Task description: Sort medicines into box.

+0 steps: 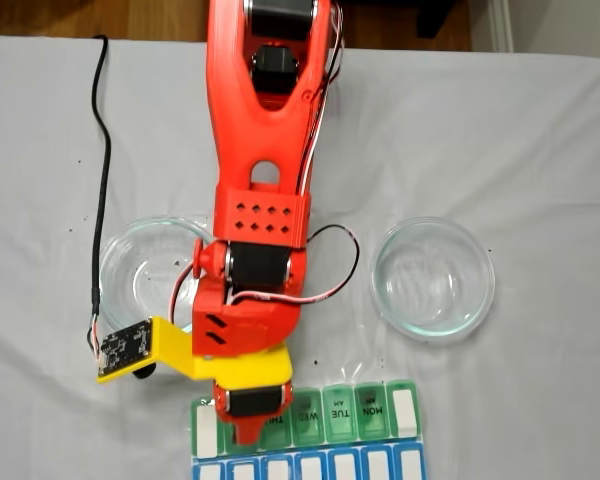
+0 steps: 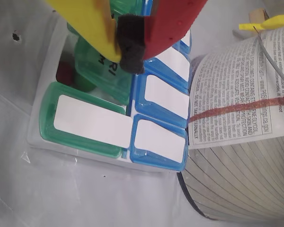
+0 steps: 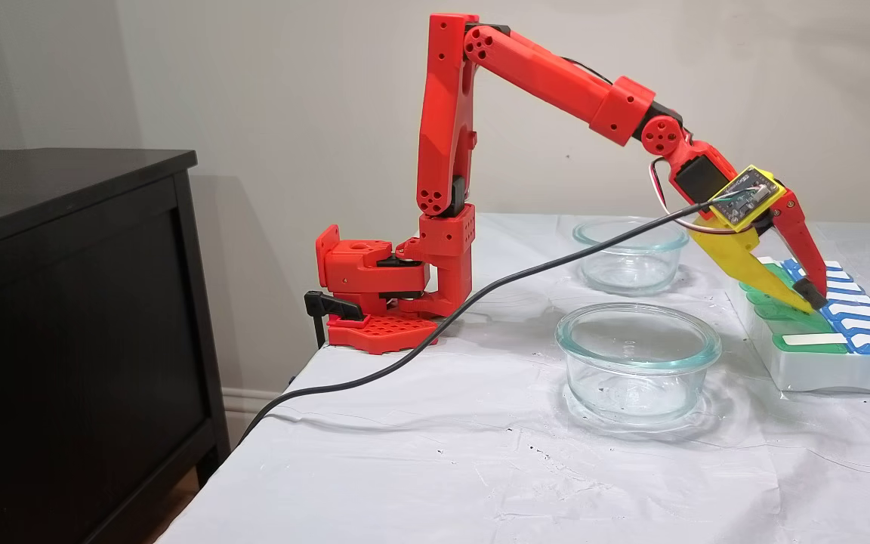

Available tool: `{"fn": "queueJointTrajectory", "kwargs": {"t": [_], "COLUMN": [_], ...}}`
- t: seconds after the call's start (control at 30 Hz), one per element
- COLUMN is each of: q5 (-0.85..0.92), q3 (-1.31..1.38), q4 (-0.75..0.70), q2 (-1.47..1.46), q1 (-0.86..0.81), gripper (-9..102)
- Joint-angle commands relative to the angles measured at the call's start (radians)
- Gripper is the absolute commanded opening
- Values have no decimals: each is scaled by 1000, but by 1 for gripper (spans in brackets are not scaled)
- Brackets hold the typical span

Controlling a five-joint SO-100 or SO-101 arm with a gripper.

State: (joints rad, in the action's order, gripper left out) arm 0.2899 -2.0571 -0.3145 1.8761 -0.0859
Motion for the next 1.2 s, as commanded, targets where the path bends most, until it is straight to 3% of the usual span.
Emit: {"fn": "queueJointTrajectory", "kwargs": {"t": [0.0, 0.1, 0.37, 0.73, 0.83, 0.97, 1.17], "q5": [-17, -60, -67, -21, -3, 58, 75], "q3": [25, 124, 118, 176, 153, 61, 52], "q4": [-51, -170, -158, -322, -278, -109, -80], "q2": [104, 46, 15, -114, -129, -156, -80], "q1": [0, -20, -34, -35, -28, -20, -21], "gripper": [0, 0, 0, 0, 0, 0, 0]}}
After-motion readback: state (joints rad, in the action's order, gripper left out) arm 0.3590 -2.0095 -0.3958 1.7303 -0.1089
